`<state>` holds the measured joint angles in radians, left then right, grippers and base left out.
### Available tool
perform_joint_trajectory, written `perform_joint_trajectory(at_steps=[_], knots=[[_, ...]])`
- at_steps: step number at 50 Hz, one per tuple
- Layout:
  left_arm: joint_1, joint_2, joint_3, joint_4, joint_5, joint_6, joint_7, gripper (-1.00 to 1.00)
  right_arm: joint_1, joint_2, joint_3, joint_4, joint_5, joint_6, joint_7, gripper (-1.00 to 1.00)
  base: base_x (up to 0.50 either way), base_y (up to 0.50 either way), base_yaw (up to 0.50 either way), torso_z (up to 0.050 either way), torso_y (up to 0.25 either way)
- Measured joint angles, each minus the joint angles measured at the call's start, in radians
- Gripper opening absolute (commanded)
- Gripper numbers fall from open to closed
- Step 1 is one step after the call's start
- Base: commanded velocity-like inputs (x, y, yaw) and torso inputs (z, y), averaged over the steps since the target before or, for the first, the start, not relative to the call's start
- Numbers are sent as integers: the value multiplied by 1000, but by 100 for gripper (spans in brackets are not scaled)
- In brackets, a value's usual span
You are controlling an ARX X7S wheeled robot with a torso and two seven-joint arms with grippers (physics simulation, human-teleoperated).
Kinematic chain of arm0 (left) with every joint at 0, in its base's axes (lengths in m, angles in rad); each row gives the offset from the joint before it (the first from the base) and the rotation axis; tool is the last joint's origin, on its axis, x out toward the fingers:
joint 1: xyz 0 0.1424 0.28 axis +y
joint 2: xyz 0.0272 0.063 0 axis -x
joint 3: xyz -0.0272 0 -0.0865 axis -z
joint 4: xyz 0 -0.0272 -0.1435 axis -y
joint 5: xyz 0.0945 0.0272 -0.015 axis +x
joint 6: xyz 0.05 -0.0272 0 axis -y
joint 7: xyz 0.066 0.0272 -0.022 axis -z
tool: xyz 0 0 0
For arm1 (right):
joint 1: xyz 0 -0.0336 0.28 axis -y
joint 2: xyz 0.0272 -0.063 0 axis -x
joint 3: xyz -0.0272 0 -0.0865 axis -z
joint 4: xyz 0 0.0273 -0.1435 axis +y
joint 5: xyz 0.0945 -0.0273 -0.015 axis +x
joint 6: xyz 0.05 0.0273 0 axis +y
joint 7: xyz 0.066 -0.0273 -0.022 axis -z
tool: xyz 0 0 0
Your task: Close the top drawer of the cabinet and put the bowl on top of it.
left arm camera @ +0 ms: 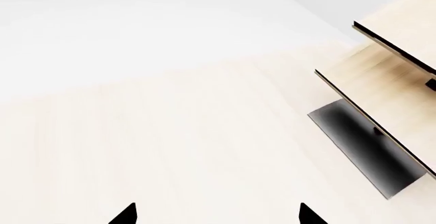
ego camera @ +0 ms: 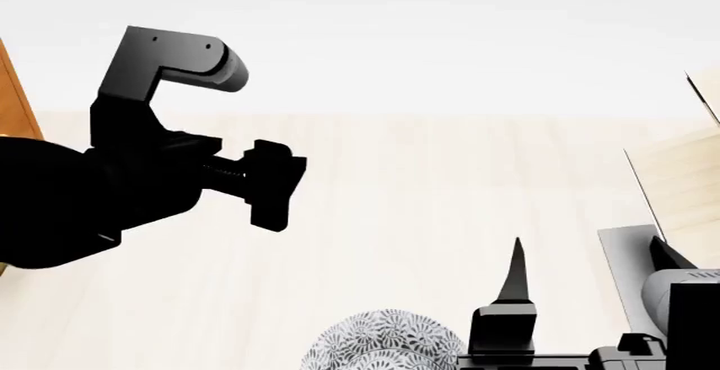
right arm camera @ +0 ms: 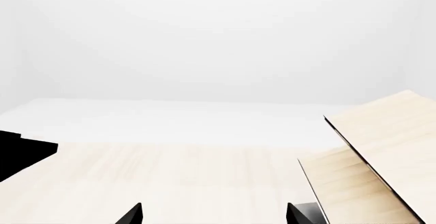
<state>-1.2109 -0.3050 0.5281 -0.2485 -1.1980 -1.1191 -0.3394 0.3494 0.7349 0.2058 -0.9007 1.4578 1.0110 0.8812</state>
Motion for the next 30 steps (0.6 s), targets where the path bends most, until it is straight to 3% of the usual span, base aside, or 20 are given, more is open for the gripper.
perform_joint_trajectory(at_steps=[30], knots=[[66, 34, 105, -110, 80, 74, 121, 100, -8, -3, -18, 8, -26, -10, -16, 100, 0, 0, 0, 0, 0]])
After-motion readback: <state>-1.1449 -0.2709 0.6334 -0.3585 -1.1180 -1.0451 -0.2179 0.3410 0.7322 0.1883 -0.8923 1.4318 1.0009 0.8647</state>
